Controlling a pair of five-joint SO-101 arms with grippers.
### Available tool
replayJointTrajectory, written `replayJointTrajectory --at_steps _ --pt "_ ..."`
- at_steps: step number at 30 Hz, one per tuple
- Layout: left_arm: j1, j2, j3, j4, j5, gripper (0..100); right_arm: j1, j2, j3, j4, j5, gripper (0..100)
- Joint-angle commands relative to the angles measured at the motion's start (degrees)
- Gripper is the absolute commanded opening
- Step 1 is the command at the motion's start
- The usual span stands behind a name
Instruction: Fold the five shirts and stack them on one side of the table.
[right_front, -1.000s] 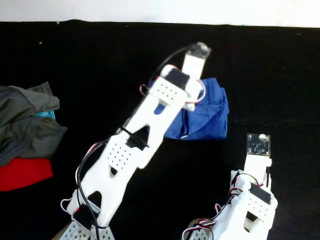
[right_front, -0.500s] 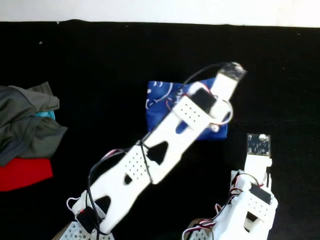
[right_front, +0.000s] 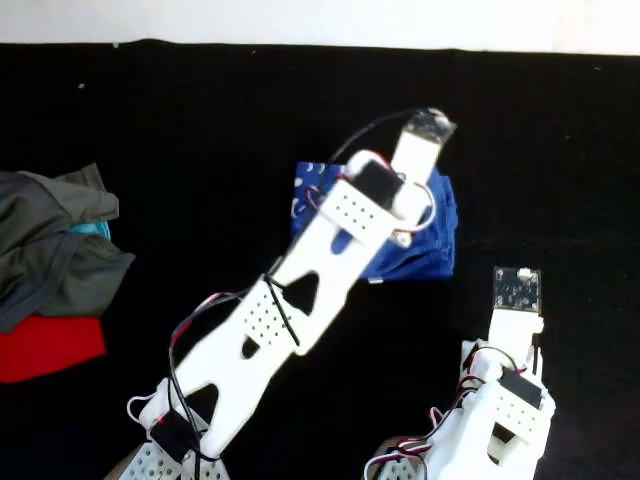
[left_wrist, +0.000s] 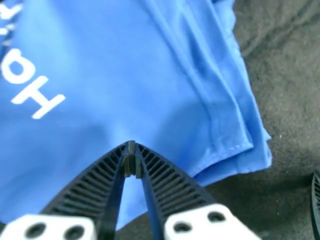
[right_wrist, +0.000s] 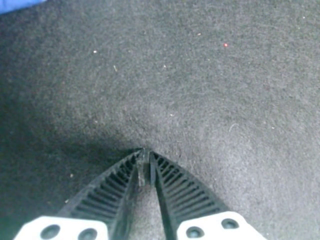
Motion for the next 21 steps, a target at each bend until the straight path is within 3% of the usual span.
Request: replayJointTrajectory --at_steps 1,5,10,21 --pt "4.00 -0.13 -1.71 -0.62 0.53 1 0.48 -0.13 1.19 -1.01 -0.79 0.6" --pt "7.87 -0.31 -1.80 0.18 0.53 1 0.48 -0.13 1.19 -1.01 -0.79 0.6" --pt "7.34 -0.40 -1.89 1.67 0.62 1 0.48 -0.13 1.19 -1.01 -0.79 0.6" --pt "-9.71 -14.29 1.36 6.51 0.35 1 0.48 -0.13 1.19 -1.01 -0.79 0.6"
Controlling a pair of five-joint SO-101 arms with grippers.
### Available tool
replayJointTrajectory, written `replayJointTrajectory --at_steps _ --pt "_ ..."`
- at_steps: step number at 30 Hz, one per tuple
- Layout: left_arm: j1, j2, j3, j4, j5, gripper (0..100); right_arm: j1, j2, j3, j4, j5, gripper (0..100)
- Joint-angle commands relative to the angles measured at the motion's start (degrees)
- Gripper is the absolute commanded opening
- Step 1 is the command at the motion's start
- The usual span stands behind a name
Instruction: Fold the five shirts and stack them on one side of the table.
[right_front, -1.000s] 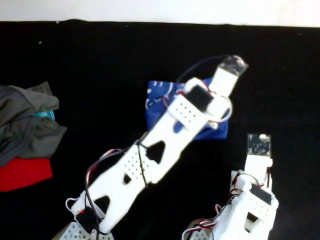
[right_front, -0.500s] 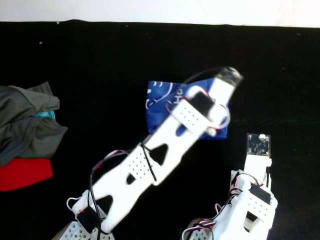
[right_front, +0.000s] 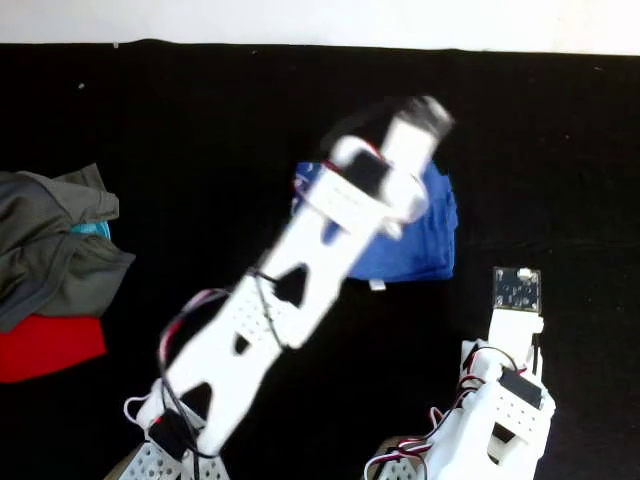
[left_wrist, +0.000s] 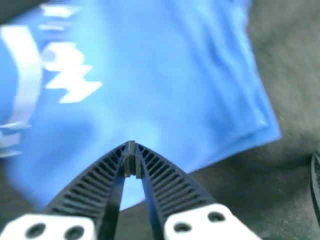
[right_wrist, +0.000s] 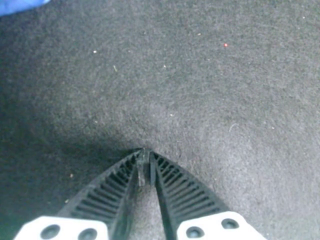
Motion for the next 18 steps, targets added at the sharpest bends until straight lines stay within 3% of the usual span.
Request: replayJointTrajectory --at_steps 1,10,18 --pt "-4.79 -7.96 3.21 1.14 0.18 1 0.48 -0.13 1.19 -1.01 -0.79 0.6" --pt "-6.81 -23.08 40.92 0.70 -2.90 1 0.48 -0.13 1.19 -1.01 -0.79 0.6" --pt "-5.76 -24.13 52.70 -7.30 -0.62 1 0.48 -0.13 1.19 -1.01 -0.79 0.6"
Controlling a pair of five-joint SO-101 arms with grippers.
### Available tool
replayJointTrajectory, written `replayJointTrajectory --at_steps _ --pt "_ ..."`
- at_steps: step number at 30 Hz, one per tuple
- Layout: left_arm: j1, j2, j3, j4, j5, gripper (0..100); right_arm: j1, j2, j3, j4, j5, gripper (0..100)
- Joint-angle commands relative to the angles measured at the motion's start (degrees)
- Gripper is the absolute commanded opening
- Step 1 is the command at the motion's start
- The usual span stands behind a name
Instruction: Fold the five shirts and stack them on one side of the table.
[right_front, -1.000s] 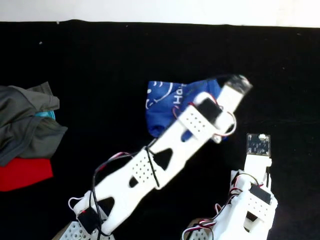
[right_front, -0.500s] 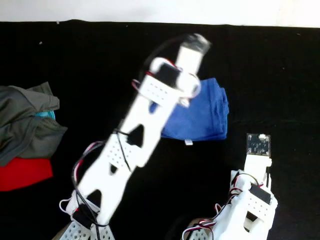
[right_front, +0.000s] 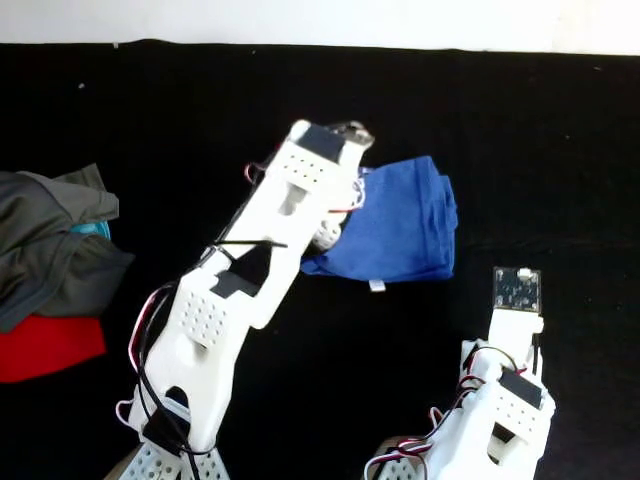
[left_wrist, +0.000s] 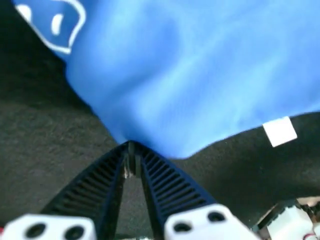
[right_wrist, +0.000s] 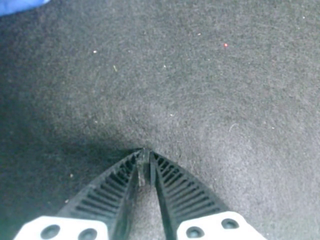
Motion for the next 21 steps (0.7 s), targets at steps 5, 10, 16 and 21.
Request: replayJointTrajectory --at_steps 5,10,16,21 --pt "2.42 -6.46 -2.15 0.09 1.85 1 0.48 -0.13 1.19 -1.01 -0.79 0.6" --pt "-0.04 -12.00 -9.36 2.46 1.58 1 0.04 -0.13 -1.80 4.26 -0.79 0.6" --pt "-5.76 -6.37 -10.68 -11.08 1.93 1 -1.19 0.31 -25.98 24.31 -4.84 0.6" --pt "-5.41 1.98 -10.77 -23.12 2.02 1 -12.44 0.48 -37.32 27.30 -4.84 0.6"
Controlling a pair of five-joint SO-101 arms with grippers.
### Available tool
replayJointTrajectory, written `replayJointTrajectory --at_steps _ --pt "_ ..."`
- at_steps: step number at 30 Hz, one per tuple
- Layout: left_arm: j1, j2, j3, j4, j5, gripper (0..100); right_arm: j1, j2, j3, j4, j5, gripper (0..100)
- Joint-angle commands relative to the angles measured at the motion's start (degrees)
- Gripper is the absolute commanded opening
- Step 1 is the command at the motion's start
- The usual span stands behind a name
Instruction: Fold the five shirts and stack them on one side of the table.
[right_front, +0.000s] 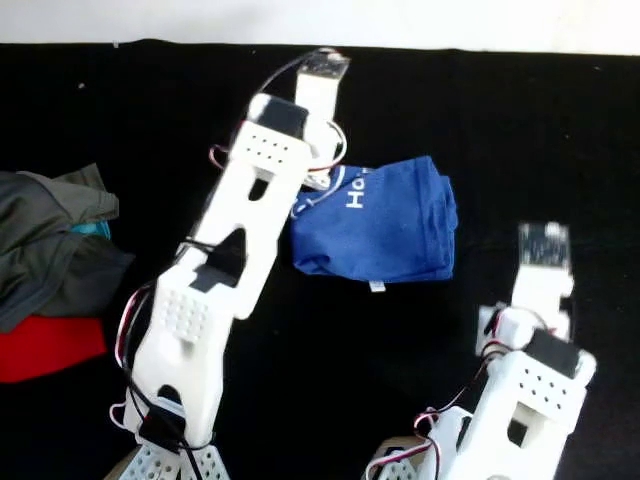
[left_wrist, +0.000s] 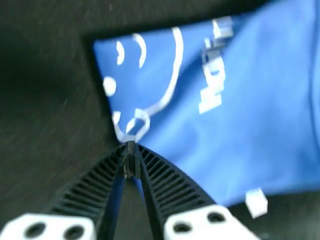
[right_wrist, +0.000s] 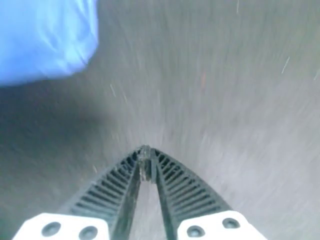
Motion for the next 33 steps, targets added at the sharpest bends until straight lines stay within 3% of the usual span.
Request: replayJointTrajectory --at_steps 1,6,11,15,21,29,33 --pt "0.40 2.77 -1.80 -8.62 0.44 1 -8.75 -0.04 -7.78 1.19 -0.70 0.6" --pt "0.66 5.76 -1.80 -16.44 0.44 1 -19.47 0.04 -10.42 -0.75 -0.97 0.6" --pt "-0.40 7.87 -1.80 -17.49 0.44 1 -22.81 7.16 -6.11 -11.03 -7.47 0.6" --pt "-1.45 9.63 -1.80 -17.85 0.44 1 -22.81 21.05 -4.88 -19.47 -8.79 0.6" --pt "-5.14 12.00 -1.80 -17.67 0.44 1 -21.49 35.03 -4.88 -19.82 -8.44 0.6" --pt "-6.81 11.74 -1.98 -17.41 0.44 1 -17.71 36.62 -4.97 -20.18 -7.91 0.6" --pt "-5.93 10.07 -2.51 -15.47 0.44 1 -17.54 32.04 -7.96 -14.11 -7.12 0.6"
